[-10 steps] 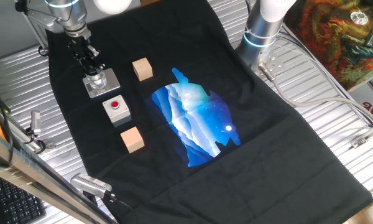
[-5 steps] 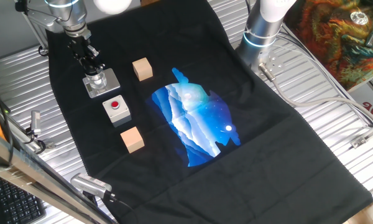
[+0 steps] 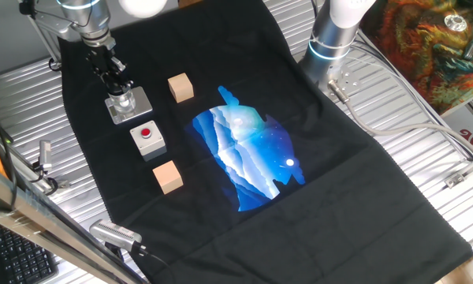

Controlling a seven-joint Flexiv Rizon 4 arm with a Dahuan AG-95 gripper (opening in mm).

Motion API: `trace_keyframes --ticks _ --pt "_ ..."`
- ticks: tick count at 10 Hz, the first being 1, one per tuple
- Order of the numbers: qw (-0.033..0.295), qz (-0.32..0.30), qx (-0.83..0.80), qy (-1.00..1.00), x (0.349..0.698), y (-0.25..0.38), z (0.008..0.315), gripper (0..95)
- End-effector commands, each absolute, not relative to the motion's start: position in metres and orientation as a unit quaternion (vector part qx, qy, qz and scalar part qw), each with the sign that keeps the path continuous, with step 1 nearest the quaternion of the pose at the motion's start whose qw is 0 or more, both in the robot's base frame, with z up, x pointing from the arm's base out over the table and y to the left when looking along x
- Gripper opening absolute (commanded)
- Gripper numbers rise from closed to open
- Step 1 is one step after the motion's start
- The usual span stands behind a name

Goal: Screw the lid onto the jar

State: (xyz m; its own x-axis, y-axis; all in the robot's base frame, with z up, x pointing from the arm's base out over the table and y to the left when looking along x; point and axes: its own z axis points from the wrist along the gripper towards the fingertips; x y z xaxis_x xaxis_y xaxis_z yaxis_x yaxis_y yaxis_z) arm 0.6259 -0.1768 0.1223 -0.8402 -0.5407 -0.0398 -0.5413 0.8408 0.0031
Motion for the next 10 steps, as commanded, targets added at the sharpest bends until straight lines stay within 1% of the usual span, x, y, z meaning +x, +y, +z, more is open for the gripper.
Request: trace_keyframes --ticks 1,10 --pt "0.019 0.008 -0.283 0.959 0.6258 -0.1768 0.1226 0.0" --pt "0.024 0.007 -0.287 0.958 0.6254 -0.1776 0.1203 0.0"
